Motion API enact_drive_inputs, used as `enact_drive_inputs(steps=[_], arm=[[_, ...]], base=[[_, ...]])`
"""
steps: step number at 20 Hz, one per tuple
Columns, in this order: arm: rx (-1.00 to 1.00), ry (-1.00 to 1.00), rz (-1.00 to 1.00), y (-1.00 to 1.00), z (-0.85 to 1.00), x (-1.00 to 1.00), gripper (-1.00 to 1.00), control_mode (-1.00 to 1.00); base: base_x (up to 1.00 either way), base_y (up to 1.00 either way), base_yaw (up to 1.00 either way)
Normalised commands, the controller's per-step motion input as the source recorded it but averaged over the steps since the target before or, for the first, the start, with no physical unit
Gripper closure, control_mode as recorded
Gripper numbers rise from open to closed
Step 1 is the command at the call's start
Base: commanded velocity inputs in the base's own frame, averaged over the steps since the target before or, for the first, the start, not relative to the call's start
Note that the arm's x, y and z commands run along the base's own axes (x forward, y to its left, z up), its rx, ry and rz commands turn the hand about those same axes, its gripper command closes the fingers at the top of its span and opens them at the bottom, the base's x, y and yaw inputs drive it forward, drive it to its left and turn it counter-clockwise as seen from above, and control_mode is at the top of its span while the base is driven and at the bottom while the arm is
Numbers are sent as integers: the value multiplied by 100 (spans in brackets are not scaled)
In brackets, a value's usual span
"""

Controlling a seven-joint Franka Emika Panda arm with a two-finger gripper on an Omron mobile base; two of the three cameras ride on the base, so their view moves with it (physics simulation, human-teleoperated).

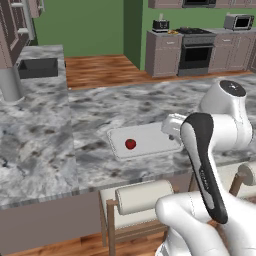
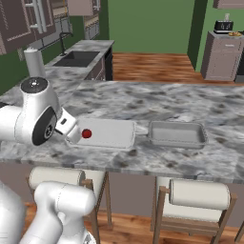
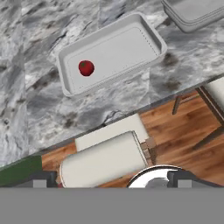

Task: Place the cold items (carrot and tomato) from the fridge in one tupperware on the dining counter. Place the warm items (kebab skewer and hot dog) in the stove area in another tupperware.

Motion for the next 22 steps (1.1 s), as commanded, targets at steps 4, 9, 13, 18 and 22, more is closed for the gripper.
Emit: enact_drive_inputs(steps=[4,9,13,18,22], arm=[[0,-4,0,0,16,-83,-100,-100],[-1,-6,0,-1,20,-77,-100,-100],[-4,-12,0,-3,35,-71,-100,-100],[-3,-6,0,-1,16,-29,-100,-100],[0,0,0,0,0,0,-100,-100]], base=[[0,0,0],[0,0,0],[0,0,0],[0,0,0],[0,0,0]])
